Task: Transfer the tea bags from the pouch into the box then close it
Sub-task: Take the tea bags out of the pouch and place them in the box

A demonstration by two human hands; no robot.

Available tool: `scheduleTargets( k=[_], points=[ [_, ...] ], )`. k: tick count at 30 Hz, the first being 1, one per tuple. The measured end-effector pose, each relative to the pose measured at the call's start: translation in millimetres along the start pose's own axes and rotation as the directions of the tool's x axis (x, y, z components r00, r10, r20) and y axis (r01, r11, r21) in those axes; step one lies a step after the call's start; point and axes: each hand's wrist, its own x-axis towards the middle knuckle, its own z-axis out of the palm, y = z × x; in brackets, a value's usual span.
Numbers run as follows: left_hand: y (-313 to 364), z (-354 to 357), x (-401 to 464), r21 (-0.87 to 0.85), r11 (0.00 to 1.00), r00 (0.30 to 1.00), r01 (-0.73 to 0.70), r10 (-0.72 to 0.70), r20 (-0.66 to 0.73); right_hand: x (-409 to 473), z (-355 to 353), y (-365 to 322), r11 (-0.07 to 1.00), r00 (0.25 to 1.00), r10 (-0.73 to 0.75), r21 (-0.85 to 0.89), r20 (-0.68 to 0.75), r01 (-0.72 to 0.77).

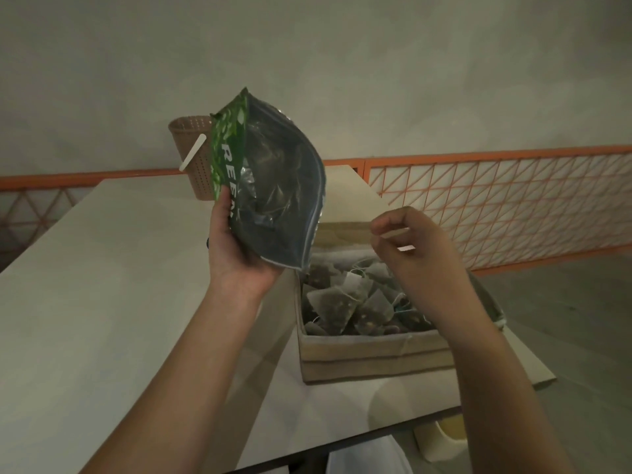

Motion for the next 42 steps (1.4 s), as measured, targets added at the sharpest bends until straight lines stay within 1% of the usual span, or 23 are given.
scheduleTargets(
  k=[2, 5, 9, 10, 12, 15, 17, 19, 20, 21, 23, 24, 28, 29, 30, 31, 32, 33, 34, 36, 38, 40, 42],
  points=[
    [1, -2, -2, 0.007, 1.000, 1.000, -0.005, 0.005, 0.001, 0, 1, 2, 0.987, 0.995, 0.013, -0.160, 0.103, 0.003],
    [0, -7, -4, 0.028, 1.000, 1.000, -0.005, 0.006, -0.017, -1, 6, 5, 0.946, 0.953, 0.128, -0.324, 0.275, -0.033],
    [-2, -11, -6, 0.049, 0.999, 0.999, -0.009, 0.011, -0.033, -4, 11, 7, 0.845, 0.912, 0.227, -0.535, 0.342, -0.010],
    [-3, -12, -6, 0.049, 0.999, 0.999, -0.008, 0.009, -0.034, -6, 12, 7, 0.843, 0.909, 0.237, -0.537, 0.344, -0.016],
    [-4, -13, -7, 0.052, 0.999, 0.999, -0.001, 0.003, -0.035, -7, 12, 8, 0.883, 0.935, 0.211, -0.466, 0.286, -0.057],
    [-4, -14, -7, 0.063, 0.998, 1.000, -0.002, 0.003, -0.023, -6, 7, 4, 0.940, 0.990, 0.108, -0.335, 0.092, -0.072],
    [-6, -15, -6, 0.055, 0.998, 1.000, 0.007, -0.007, -0.011, -6, 1, -1, 0.979, 0.997, -0.006, -0.202, -0.073, -0.009],
    [-7, -17, -6, 0.070, 0.997, 1.000, 0.012, -0.011, -0.016, -6, -4, -3, 0.995, 0.985, -0.072, -0.083, -0.157, 0.059],
    [-7, -17, -5, 0.081, 0.997, 1.000, 0.014, -0.013, -0.022, -6, -5, -1, 0.995, 0.988, -0.076, -0.080, -0.134, 0.066],
    [-7, -16, -5, 0.089, 0.996, 1.000, 0.016, -0.014, -0.027, -5, -6, 2, 0.991, 0.996, -0.059, -0.125, -0.070, 0.050],
    [-7, -15, -5, 0.085, 0.996, 0.999, 0.014, -0.012, -0.032, -4, -7, 12, 0.959, 0.994, 0.033, -0.283, 0.100, -0.004],
    [-7, -15, -4, 0.081, 0.997, 1.000, 0.012, -0.010, -0.029, -4, -7, 16, 0.944, 0.991, 0.061, -0.329, 0.120, -0.018],
    [-8, -13, -5, 0.072, 0.997, 1.000, 0.000, 0.001, -0.013, -8, -3, 15, 0.954, 0.994, -0.055, -0.297, -0.093, 0.025],
    [-9, -13, -5, 0.076, 0.997, 1.000, 0.000, 0.001, -0.015, -8, -1, 13, 0.947, 0.994, -0.079, -0.318, -0.077, 0.051],
    [-9, -12, -5, 0.081, 0.997, 1.000, -0.002, 0.004, -0.018, -8, 1, 13, 0.938, 0.998, -0.062, -0.343, 0.002, 0.059],
    [-10, -11, -5, 0.085, 0.996, 1.000, -0.004, 0.006, -0.019, -8, 3, 12, 0.929, 0.992, 0.007, -0.367, 0.123, 0.039],
    [-10, -11, -6, 0.086, 0.996, 1.000, -0.006, 0.008, -0.016, -9, 5, 11, 0.908, 0.959, 0.126, -0.418, 0.253, -0.009],
    [-10, -11, -6, 0.088, 0.996, 1.000, -0.009, 0.010, -0.018, -10, 6, 10, 0.861, 0.909, 0.245, -0.506, 0.338, -0.044],
    [-10, -11, -6, 0.095, 0.995, 1.000, -0.011, 0.014, -0.022, -11, 6, 11, 0.795, 0.872, 0.331, -0.605, 0.361, -0.052],
    [-10, -11, -6, 0.114, 0.993, 0.999, -0.014, 0.017, -0.030, -10, 5, 10, 0.677, 0.858, 0.402, -0.735, 0.321, -0.043],
    [-10, -11, -6, 0.113, 0.993, 0.999, -0.014, 0.017, -0.028, -9, 3, 7, 0.612, 0.864, 0.408, -0.790, 0.295, -0.019],
    [-11, -12, -7, 0.114, 0.993, 1.000, -0.009, 0.011, -0.015, -10, 1, 4, 0.651, 0.908, 0.324, -0.759, 0.268, -0.008],
    [-11, -13, -6, 0.121, 0.993, 1.000, -0.005, 0.006, -0.010, -11, 0, 1, 0.738, 0.973, 0.180, -0.674, 0.145, -0.037]
  ],
)
